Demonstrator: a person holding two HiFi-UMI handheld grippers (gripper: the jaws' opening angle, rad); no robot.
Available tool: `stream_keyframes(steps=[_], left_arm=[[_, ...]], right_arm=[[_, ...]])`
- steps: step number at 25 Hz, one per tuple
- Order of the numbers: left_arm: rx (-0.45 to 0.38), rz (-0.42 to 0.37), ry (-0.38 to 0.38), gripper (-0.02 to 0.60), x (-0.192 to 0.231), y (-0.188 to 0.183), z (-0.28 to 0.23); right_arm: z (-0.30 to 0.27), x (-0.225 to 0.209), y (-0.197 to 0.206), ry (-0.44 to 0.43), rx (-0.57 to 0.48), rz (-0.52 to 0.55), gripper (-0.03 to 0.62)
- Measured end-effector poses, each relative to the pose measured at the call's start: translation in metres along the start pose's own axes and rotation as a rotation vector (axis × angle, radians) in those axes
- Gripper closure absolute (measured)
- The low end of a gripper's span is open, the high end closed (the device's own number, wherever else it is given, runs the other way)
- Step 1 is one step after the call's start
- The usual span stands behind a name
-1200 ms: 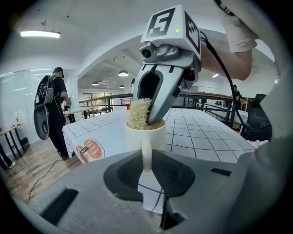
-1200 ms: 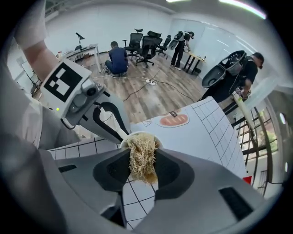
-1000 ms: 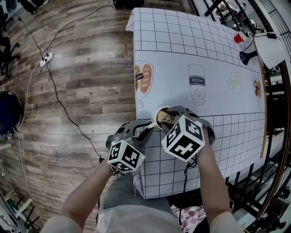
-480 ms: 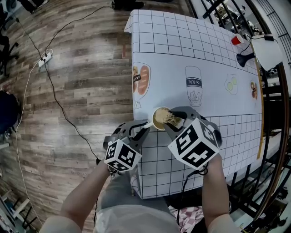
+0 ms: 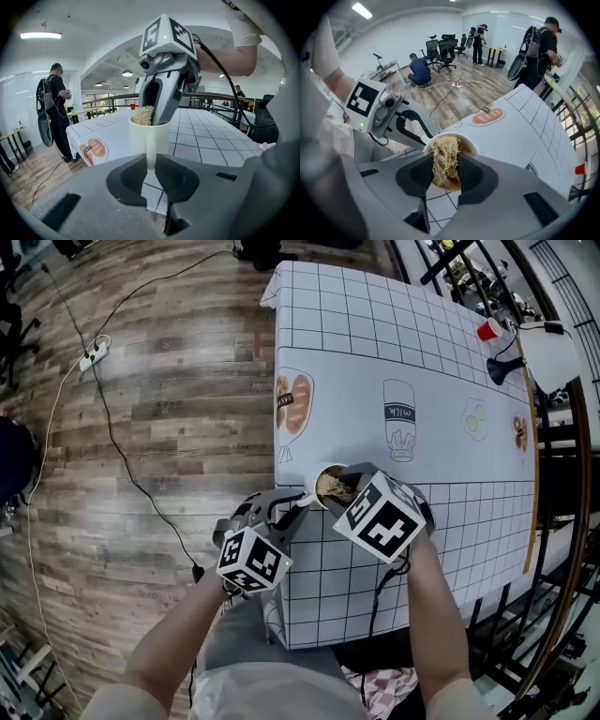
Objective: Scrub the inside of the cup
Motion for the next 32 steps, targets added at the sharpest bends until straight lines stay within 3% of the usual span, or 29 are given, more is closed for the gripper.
stream_keyframes(steps=[3,5,10,13,19,24,32], left_arm=[[0.001,0.001,0.002,0.522,0.003,0.002,0.003],[0.006,0.011,0.004,0.522,0.006,0.002,0.003],[0.044,0.025,0.002,0.520,0.004,-0.004,0.008],[0.038,0.011,-0.038,0.515,0.003,-0.013,0.020],[-0.072,0.113,-0.129,0.514,-0.003,-0.042,0.061],[-0.206,0.126,-0.164,0.515,-0.004,-0.093,0.107],[-0.370,-0.001,-0.205,0.545,-0.027,-0.178,0.171]], right_arm=[[0.006,-0.008,0.007,-0.076,-0.086,-0.120,0.471],[0.018,-0.012,0.011,-0.081,-0.153,-0.183,0.471],[0.063,-0.011,0.012,0.044,-0.286,-0.249,0.470],[0.088,-0.009,0.007,0.136,-0.345,-0.247,0.470],[0.136,0.008,0.007,0.243,-0.451,-0.250,0.470],[0.182,0.028,0.006,0.334,-0.587,-0.245,0.468],[0.264,0.059,0.005,0.434,-0.758,-0.269,0.465]])
Point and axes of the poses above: the fingertips, and each gripper's own axes: z backward along the fingers, x to its left, y out of its underside, the point moved 9 cm from there along z, backward along the fingers, and after that the axes turned 9 degrees about y, right-handed, at the moved point
